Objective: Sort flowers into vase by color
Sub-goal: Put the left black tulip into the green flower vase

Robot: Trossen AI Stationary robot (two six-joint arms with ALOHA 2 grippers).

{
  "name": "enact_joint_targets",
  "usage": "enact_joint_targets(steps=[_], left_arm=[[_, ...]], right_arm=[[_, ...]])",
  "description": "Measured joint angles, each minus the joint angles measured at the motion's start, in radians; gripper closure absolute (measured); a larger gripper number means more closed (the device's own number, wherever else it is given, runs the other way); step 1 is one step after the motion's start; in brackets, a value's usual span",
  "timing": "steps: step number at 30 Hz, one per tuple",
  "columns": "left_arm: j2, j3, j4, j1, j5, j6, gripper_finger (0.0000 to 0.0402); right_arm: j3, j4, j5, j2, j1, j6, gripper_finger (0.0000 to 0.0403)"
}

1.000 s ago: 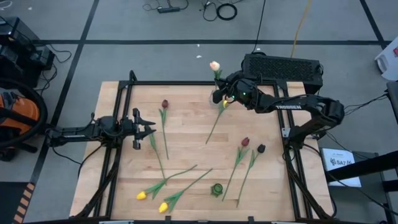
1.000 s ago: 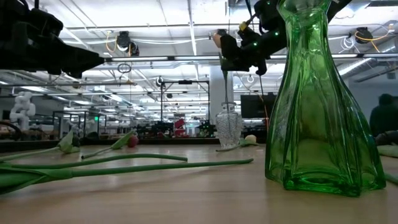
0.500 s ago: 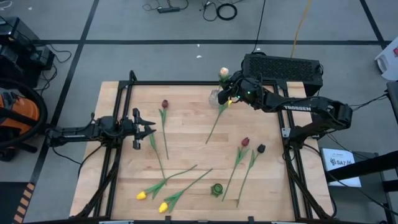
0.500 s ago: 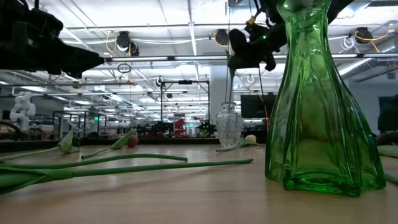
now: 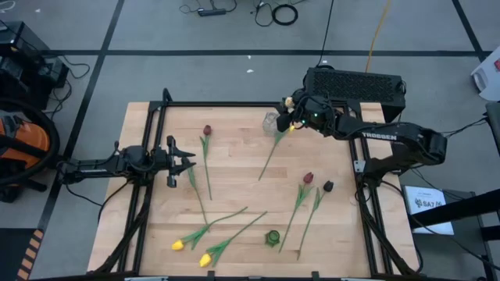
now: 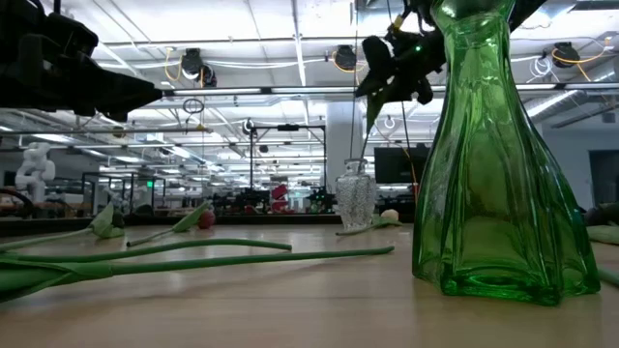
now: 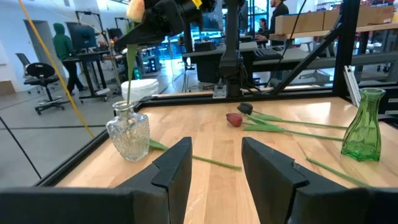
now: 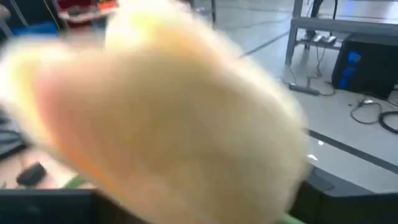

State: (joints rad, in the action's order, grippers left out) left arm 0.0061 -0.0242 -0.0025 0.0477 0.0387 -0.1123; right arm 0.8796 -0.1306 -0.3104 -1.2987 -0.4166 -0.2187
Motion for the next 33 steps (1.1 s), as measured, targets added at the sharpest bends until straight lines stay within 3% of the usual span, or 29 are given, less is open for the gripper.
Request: enact_joint_targets(steps=[11,22,25,28,33], left_arm=[[0.0,0.0,0.0,0.0,0.0,0.0,0.0253],[0.0,0.0,0.004,0.0,0.01,0.002,0.0253],[0.0,0.0,0.029,0.0,-0.047,0.003,0.0253],[0.0,0.0,0.066,-0.001,-0.133,0.124,0.0253],[0.0,0.0,0.167,0.0,-0.107,0.478,0.0253]], right_arm=[[0.251,0.67,0.033,0.048,0.001,-0.028,0.0159],[0.355,1.284,0.182,0.076,0.018,-0.452,0.0176],[0.355,1.413,0.182,0.083,0.052,-0.554,0.0186],[0.346,1.45,0.175,0.084,0.102,-0.627,0.0196],[0.245,1.374,0.134,0.101,0.211,-0.755,0.0209]])
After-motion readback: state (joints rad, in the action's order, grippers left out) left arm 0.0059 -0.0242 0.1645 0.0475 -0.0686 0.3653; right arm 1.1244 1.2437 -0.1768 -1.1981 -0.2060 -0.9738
